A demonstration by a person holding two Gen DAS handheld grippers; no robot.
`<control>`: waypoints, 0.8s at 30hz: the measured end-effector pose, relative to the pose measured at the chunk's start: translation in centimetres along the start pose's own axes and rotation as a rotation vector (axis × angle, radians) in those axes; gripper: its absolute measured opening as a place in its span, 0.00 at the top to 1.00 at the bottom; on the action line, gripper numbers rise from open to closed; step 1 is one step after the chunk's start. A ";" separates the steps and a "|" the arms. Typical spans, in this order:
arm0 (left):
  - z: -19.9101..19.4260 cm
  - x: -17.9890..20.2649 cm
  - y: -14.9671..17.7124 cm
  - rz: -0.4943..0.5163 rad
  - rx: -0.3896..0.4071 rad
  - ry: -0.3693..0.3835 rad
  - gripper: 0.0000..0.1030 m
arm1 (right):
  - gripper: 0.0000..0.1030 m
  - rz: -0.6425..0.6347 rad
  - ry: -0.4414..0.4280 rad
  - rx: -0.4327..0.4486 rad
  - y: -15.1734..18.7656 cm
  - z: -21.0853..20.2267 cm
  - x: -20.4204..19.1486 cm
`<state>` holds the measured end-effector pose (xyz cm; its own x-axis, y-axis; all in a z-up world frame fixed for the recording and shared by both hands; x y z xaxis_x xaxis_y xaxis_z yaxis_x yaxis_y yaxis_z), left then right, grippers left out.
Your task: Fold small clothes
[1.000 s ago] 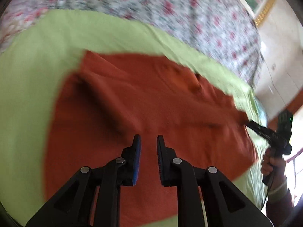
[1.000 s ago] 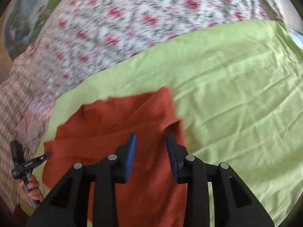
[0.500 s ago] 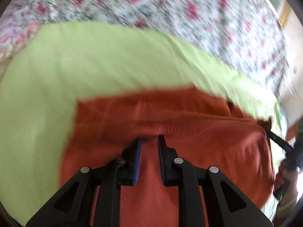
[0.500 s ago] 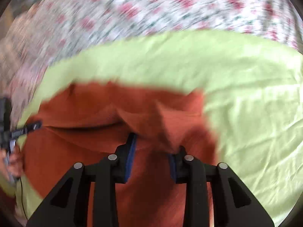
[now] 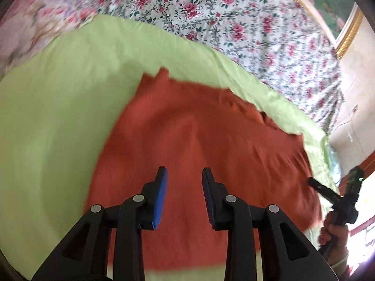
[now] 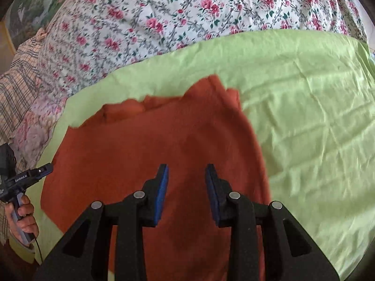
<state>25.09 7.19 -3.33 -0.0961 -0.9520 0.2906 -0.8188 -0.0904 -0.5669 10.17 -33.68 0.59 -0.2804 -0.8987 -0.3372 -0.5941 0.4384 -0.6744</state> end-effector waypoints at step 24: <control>-2.5 -4.1 10.4 -0.293 -0.049 0.062 0.50 | 0.62 0.027 -0.159 -0.029 10.9 -4.7 -6.8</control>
<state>15.57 10.89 -8.52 0.1155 -0.8676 0.4836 -0.8429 -0.3432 -0.4144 2.02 -22.79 -1.38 -0.1751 -0.8725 -0.4563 -0.6103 0.4598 -0.6451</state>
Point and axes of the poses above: each gripper's, at about its wrist camera, not at the fingertips, and z roughly the way its jaws point, x to its right, y to its underside, the point moved 1 cm from there along z, roughly the way its jaws point, and after that the axes turned 10 degrees about -y, right-handed, at the moved point
